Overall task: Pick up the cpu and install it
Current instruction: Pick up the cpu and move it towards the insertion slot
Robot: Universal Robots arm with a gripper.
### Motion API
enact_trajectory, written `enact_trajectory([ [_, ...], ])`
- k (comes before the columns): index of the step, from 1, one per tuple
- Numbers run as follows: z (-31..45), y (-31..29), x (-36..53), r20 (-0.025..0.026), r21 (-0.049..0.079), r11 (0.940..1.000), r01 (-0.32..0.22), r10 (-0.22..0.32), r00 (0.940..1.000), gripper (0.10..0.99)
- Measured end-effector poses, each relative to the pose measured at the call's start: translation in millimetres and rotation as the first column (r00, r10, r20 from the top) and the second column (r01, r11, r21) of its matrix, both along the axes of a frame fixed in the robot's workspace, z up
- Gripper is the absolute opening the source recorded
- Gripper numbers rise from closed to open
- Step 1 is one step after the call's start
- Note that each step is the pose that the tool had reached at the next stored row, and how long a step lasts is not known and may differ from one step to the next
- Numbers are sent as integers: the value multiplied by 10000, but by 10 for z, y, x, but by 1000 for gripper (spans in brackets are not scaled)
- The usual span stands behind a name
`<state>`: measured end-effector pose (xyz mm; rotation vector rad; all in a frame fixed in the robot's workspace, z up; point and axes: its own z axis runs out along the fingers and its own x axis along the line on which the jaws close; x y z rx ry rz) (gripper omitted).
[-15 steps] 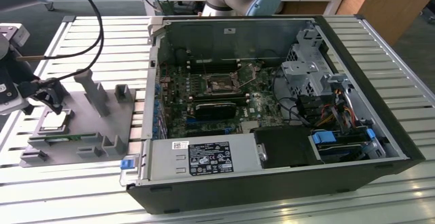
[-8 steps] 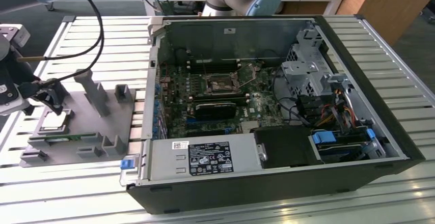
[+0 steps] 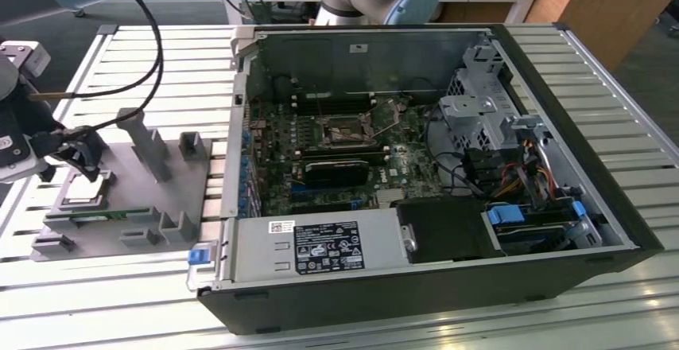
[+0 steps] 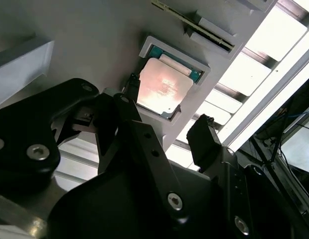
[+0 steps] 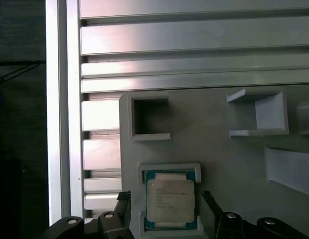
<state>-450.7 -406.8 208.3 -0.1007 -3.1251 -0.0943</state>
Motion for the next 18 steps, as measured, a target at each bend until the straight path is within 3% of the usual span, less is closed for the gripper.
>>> enact_trajectory([
  [2,-26,0,0,1,-12,10000,22,-22,10000,659],
  [6,-58,0,1,1,-172,9997,172,-172,9999,659],
  [18,-177,0,19,0,-173,9996,223,-223,9998,659],
])
